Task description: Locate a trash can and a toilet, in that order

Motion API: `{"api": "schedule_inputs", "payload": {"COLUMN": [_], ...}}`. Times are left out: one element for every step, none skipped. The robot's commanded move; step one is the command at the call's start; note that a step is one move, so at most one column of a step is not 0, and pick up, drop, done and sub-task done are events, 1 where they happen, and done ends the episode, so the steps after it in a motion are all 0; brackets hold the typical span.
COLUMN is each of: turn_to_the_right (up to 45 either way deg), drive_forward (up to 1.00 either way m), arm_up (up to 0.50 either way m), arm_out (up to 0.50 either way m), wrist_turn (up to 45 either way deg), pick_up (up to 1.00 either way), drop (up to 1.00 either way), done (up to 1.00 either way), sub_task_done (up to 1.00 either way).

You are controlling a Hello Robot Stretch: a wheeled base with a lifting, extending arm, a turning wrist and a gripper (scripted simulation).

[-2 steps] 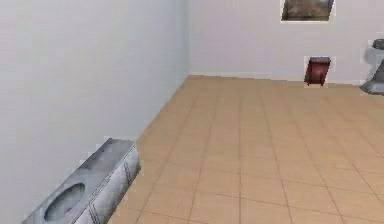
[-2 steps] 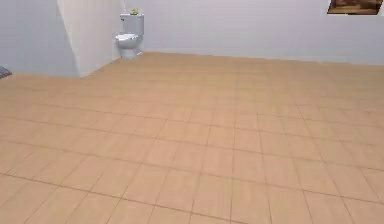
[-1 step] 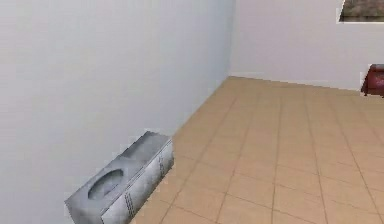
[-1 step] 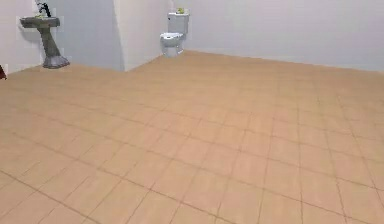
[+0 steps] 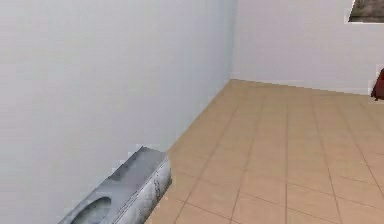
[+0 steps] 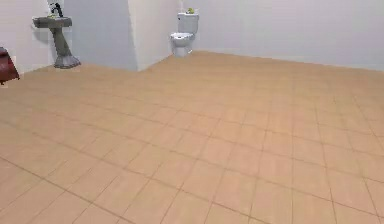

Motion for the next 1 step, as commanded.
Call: {"api": "schedule_inputs", "payload": {"turn_to_the_right": [-24.0], "drive_forward": [0.00], "arm_up": [0.00], "arm_out": [0.00], "wrist_turn": [0.0], "pick_up": [0.00], "drop": [0.00], "done": [0.00], "sub_task_done": [0.00]}}
